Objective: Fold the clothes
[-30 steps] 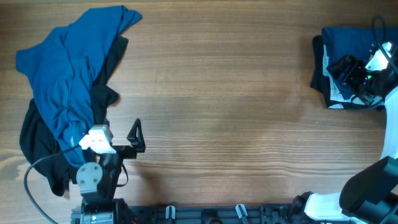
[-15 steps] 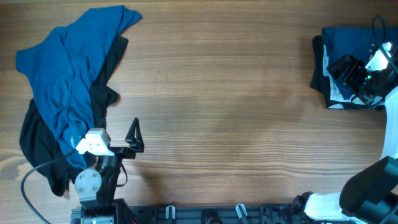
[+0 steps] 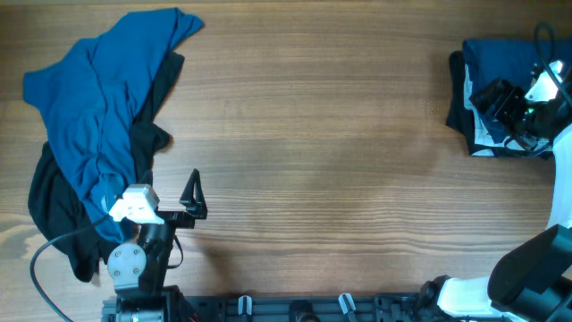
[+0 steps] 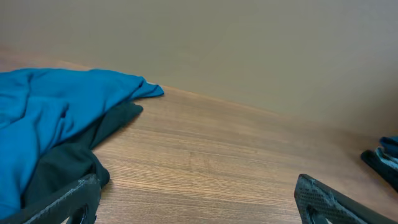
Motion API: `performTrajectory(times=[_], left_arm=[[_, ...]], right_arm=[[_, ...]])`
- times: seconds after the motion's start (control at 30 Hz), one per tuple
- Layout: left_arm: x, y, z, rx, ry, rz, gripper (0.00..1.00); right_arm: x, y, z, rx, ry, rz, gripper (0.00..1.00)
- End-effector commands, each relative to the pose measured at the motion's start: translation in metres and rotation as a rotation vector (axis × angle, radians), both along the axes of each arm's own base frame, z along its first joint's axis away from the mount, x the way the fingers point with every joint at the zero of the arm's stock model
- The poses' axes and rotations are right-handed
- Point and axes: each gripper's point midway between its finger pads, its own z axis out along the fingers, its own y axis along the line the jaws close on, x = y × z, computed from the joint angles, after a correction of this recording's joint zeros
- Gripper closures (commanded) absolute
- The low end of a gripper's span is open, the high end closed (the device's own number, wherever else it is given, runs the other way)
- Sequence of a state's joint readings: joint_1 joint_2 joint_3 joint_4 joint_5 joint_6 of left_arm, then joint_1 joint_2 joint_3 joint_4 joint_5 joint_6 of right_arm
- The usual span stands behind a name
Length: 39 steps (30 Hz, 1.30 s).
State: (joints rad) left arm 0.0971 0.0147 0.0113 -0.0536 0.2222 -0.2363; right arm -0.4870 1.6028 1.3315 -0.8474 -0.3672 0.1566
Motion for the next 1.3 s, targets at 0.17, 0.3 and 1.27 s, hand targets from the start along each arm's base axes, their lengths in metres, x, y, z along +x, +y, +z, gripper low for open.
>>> performTrajectory(times=[0.17, 0.3, 1.27], left_arm=[[0.000, 0.000, -0.002, 0.021, -0.002, 0.003, 0.00], [0.000, 0.000, -0.002, 0.021, -0.002, 0.003, 0.00], [0.000, 0.000, -0.002, 0.020, -0.002, 0.003, 0.00]], right_arm=[[0.004, 0.004, 0.000, 0.015, -0.009, 0.012, 0.00], [0.004, 0.028, 0.036, -0.031, -0.096, 0.068, 0.00], [-0.125, 0.239, 0.113, -0.693, -1.333, 0.924, 0.00]])
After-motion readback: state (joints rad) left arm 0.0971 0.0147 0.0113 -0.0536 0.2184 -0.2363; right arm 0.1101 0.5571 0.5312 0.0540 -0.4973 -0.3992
